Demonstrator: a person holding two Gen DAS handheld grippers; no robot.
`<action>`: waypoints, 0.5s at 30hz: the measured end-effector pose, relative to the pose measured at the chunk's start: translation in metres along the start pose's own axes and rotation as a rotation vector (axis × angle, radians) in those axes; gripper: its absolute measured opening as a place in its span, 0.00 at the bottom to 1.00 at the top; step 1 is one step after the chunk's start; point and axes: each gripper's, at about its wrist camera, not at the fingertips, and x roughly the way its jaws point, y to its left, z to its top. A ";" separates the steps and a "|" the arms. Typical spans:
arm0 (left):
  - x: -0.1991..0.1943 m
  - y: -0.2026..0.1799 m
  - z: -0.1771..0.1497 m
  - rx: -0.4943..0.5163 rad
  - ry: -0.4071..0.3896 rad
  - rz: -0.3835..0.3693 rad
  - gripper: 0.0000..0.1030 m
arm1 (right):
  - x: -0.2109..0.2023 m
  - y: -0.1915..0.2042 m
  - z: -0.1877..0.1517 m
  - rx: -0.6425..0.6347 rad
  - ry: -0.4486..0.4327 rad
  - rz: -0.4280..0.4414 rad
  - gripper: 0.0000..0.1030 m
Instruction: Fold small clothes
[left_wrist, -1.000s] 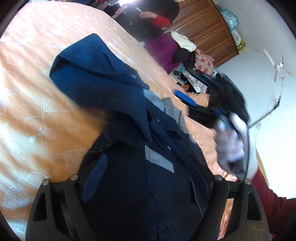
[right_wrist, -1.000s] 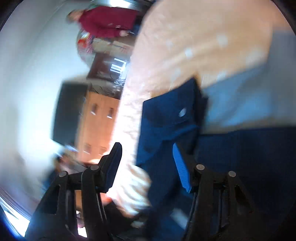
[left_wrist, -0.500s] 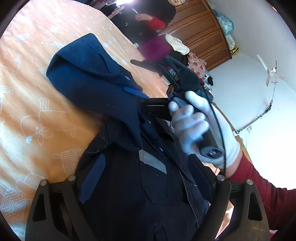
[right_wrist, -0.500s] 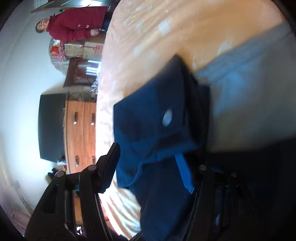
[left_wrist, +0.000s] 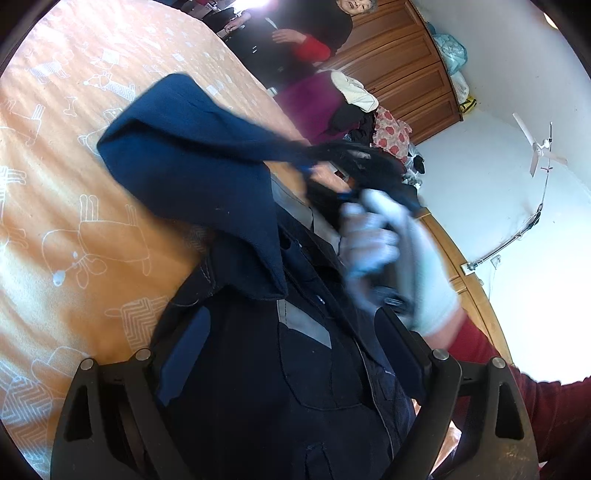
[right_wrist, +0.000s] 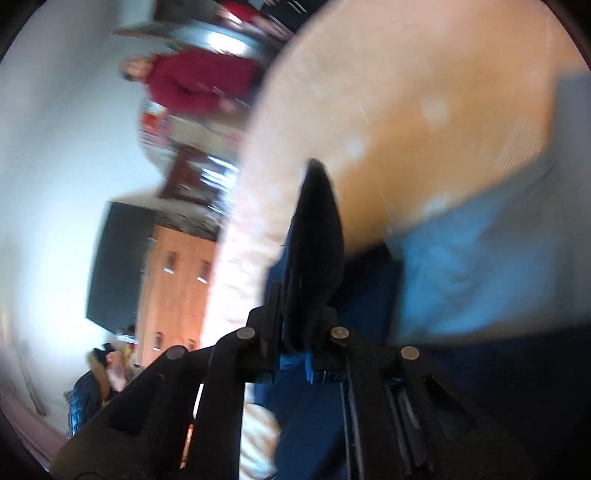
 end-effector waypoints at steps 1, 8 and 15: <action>0.000 0.000 0.000 0.005 0.006 -0.003 0.89 | -0.030 0.009 0.001 -0.023 -0.043 0.026 0.08; -0.001 -0.005 -0.002 0.015 0.011 0.016 0.89 | -0.230 0.009 -0.032 -0.109 -0.267 -0.040 0.08; 0.001 -0.010 -0.003 0.027 0.022 0.047 0.89 | -0.323 -0.096 -0.071 0.063 -0.374 -0.195 0.08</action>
